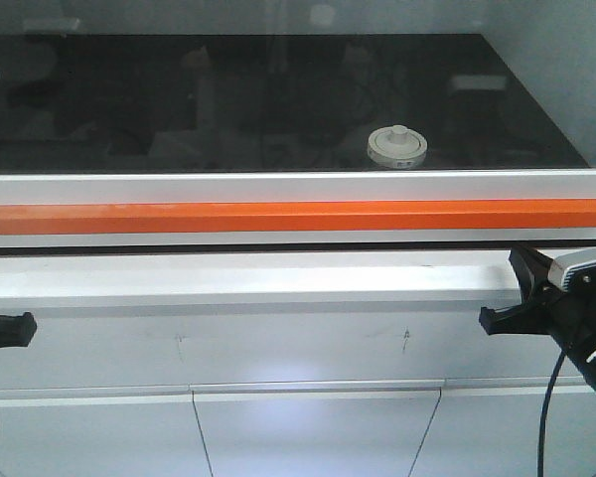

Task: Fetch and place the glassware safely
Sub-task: 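Move both grippers up to the orange sash handle bar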

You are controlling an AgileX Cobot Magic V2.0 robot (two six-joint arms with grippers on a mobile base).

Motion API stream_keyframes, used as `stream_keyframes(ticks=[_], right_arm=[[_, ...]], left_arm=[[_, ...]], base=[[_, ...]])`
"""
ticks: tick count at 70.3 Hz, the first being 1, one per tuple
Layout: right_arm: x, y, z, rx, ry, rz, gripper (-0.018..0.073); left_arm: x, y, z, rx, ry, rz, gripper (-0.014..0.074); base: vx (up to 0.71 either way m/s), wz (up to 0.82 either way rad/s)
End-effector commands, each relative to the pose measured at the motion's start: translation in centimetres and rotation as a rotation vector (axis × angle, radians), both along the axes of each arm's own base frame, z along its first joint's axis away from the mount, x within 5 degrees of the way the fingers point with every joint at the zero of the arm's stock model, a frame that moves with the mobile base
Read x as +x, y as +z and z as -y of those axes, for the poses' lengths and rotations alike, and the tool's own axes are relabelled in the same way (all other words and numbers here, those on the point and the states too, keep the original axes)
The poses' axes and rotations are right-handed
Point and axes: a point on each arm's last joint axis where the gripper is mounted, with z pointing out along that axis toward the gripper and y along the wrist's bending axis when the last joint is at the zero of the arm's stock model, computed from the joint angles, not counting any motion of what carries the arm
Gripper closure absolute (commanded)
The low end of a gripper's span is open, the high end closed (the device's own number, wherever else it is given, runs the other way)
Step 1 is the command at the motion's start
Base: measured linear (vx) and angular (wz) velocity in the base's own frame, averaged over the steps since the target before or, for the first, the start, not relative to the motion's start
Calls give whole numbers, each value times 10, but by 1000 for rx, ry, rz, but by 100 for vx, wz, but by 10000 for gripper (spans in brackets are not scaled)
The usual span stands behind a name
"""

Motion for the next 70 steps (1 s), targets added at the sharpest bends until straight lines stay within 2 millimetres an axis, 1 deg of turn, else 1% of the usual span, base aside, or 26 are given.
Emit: stream_keyframes(ticks=[1,11,21,34,42,55,70], right_arm=[[10,20,1,10,1,151,563],[18,22,2,7,-2,157,563],[26,19,3,2,-5,134,563],[28,11,3,18,-4,106,563],[28,12,2,22,-2,114,563],[30,10,9,46,-79,108,563],[42,8,10,47,-79,116,563]], left_arm=[[4,15,1,-13,0,106,603],[4,15,1,-13,0,106,603],[4,15,1,-13,0,106,603],[4,15,1,-7,0,103,603],[4,15,1,-7,0,100,603],[4,15,1,-7,0,100,603],[4,15,1,-7,0,100,603]], base=[[0,0],[0,0],[0,0],[0,0],[0,0],[0,0],[0,0]])
